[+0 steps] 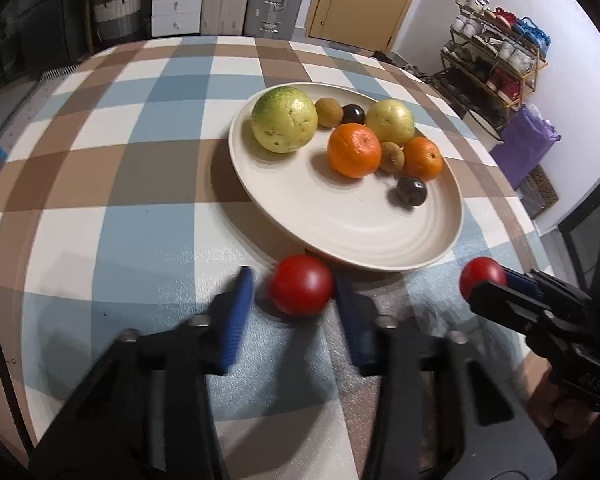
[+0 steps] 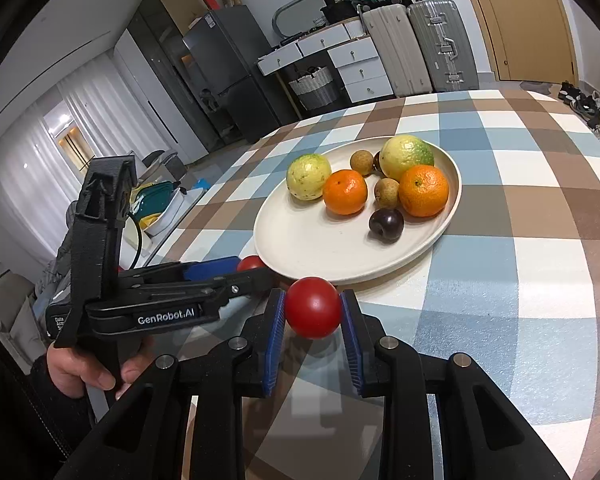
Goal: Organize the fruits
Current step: 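Grasp a red tomato with the right gripper while the left gripper grasps another tomato, then carry both red tomatoes over the cream plate with both grippers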
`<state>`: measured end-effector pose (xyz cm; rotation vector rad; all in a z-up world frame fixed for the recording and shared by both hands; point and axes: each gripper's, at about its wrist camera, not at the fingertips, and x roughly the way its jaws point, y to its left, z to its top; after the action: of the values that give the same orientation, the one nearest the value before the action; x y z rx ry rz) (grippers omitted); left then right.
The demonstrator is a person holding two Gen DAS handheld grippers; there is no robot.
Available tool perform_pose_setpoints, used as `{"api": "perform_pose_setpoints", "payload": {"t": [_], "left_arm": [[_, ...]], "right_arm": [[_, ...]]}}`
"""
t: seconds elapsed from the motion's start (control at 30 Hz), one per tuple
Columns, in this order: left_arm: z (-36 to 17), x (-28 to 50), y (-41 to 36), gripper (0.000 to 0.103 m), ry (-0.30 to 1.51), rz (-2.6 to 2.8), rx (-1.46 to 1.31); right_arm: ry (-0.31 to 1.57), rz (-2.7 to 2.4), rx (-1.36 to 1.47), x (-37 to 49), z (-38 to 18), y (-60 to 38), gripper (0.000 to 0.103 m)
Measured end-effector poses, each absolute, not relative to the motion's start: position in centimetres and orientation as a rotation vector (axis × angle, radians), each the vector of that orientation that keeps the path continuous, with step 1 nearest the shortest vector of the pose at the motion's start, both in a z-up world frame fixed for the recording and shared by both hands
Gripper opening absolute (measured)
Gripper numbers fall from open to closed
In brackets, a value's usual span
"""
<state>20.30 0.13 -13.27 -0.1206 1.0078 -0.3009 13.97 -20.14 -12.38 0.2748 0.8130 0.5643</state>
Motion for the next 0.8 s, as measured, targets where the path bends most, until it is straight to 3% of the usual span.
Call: {"api": "perform_pose_setpoints", "payload": {"t": [0.8], "left_arm": [[-9.9,17.0,0.7,0.030,0.939,-0.343,-0.126]], "right_arm": [[0.756,0.577,0.234,12.8,-9.8,-18.8,0.028]]}}
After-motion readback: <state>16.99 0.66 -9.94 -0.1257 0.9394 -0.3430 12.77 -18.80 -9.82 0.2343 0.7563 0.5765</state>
